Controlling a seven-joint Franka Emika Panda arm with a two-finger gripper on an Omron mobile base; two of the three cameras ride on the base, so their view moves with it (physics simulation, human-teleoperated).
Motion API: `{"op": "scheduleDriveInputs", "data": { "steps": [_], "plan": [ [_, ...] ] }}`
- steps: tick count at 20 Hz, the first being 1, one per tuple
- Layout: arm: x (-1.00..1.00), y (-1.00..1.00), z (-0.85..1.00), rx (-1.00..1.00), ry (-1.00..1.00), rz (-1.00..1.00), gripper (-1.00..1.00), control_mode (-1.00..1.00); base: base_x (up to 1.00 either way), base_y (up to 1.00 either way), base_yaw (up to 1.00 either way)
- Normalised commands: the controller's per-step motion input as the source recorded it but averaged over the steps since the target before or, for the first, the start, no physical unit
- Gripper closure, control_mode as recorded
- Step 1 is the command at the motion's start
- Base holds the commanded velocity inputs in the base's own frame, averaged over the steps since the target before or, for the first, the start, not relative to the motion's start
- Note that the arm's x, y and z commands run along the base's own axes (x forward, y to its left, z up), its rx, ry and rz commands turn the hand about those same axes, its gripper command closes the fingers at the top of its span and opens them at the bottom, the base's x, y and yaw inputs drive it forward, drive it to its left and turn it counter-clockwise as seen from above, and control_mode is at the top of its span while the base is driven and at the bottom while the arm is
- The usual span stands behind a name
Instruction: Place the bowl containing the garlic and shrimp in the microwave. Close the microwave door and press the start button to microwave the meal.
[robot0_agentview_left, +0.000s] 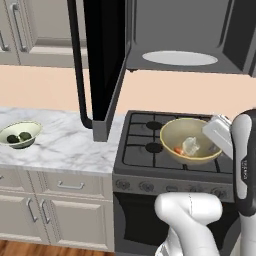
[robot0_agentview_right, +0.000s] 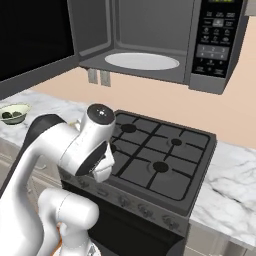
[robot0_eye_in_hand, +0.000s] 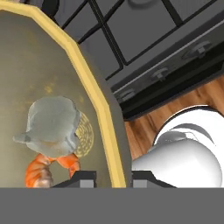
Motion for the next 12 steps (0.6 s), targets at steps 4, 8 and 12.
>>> {"op": "scheduleDriveInputs", "data": {
  "steps": [4,8,12],
  "plan": [
    [0.00,0.00,0.71,0.00,-0.06,-0.10,1.00,-1.00,0.00,0.00,0.00],
    [0.00,-0.03,0.48,0.00,0.00,-0.18,1.00,-1.00,0.00,0.00,0.00],
    [0.00,-0.02,0.44,0.00,-0.06,-0.22,1.00,-1.00,0.00,0.00,0.00]
  ]
}}
